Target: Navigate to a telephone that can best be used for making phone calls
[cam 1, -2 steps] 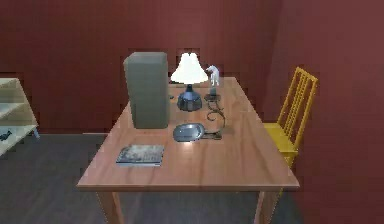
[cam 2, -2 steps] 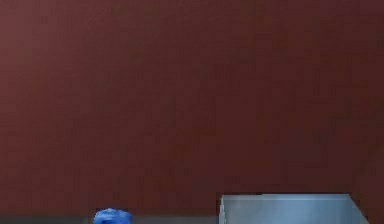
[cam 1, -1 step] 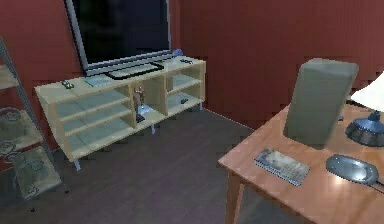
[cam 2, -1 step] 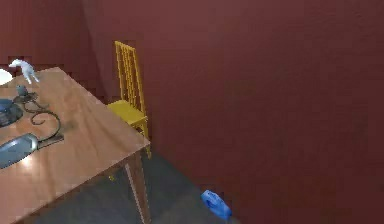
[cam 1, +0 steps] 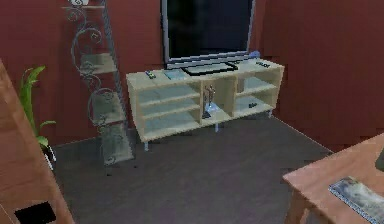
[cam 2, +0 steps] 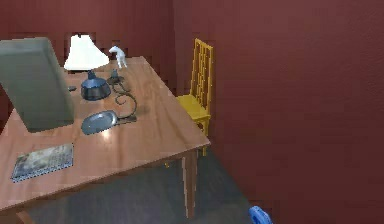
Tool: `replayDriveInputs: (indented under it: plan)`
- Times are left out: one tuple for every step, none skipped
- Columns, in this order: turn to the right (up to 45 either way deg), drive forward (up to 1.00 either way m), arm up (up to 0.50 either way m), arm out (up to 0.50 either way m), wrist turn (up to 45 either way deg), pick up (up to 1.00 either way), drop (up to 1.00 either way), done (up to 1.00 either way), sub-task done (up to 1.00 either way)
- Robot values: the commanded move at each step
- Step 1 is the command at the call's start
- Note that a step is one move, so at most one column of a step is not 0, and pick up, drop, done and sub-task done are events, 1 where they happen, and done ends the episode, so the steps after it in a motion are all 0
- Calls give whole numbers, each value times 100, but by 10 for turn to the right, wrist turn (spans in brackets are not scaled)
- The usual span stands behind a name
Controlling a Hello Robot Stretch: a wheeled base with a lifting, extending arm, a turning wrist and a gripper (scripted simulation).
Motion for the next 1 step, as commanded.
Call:
replayDriveInputs:
  plan:
    - [0,35,0,0,0,0,0,0,0]
